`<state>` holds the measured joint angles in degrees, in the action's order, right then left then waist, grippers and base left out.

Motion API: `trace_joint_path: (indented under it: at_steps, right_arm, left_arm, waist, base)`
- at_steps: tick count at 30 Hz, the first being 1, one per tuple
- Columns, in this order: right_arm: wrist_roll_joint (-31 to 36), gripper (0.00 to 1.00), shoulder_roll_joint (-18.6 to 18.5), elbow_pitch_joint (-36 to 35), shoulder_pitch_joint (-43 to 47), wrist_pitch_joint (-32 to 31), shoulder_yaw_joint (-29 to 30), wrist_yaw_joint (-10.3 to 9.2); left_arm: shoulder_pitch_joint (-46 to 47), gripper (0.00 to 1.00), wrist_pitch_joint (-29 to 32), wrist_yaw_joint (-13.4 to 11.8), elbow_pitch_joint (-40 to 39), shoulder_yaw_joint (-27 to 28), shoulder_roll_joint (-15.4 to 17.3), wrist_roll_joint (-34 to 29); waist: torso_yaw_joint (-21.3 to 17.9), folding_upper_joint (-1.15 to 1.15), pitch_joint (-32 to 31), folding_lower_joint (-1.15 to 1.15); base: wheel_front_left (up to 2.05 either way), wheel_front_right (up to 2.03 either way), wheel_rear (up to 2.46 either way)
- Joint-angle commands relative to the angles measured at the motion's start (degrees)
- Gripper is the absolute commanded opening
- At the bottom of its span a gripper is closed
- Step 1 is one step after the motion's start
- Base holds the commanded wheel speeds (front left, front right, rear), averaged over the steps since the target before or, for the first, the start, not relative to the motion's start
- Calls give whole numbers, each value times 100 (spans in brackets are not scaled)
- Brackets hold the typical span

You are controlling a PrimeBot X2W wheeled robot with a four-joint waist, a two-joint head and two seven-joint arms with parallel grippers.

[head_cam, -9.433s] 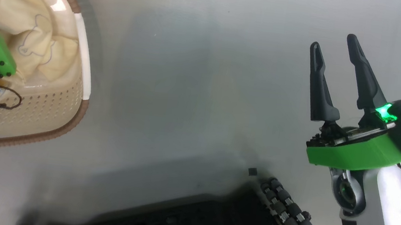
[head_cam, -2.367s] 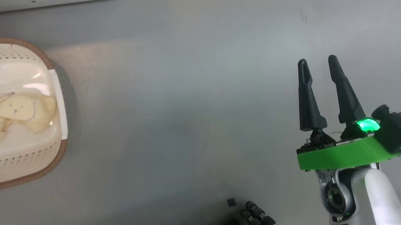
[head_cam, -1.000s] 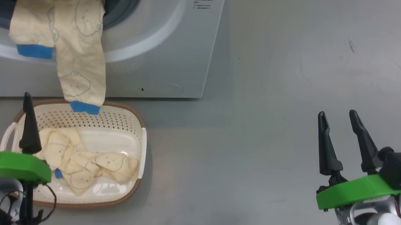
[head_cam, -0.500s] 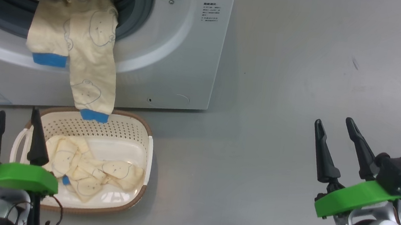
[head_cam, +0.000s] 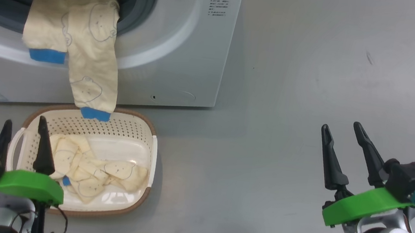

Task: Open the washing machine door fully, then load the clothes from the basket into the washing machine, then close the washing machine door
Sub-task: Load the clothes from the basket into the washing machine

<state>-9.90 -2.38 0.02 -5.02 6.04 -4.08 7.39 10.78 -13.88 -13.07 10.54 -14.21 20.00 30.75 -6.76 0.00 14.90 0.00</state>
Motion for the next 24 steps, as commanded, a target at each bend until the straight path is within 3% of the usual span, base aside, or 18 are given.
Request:
trace_joint_path:
  at_steps: [1, 10, 24]
  right_arm:
    - [29, 100, -50, -225, -155, 5, -143, 10]
    - [-75, 100, -50, -233, -376, 108, -310, 10]
    - [-373, 100, -50, -118, -817, 432, -737, 10]
  left_arm:
    - [286, 100, 54, 45, -97, 185, 145, -68]
    - [946, 100, 550, 320, 501, -39, 183, 19]
    - [2927, 100, 854, 1189, 2536, -83, 246, 320]
  waist:
    - [-6, 0, 61, 0]
    - [-164, 0, 489, 0]
    - [-723, 0, 1377, 0]
  base:
    - [0, 0, 0]
    - [0, 0, 0]
    - [0, 0, 0]
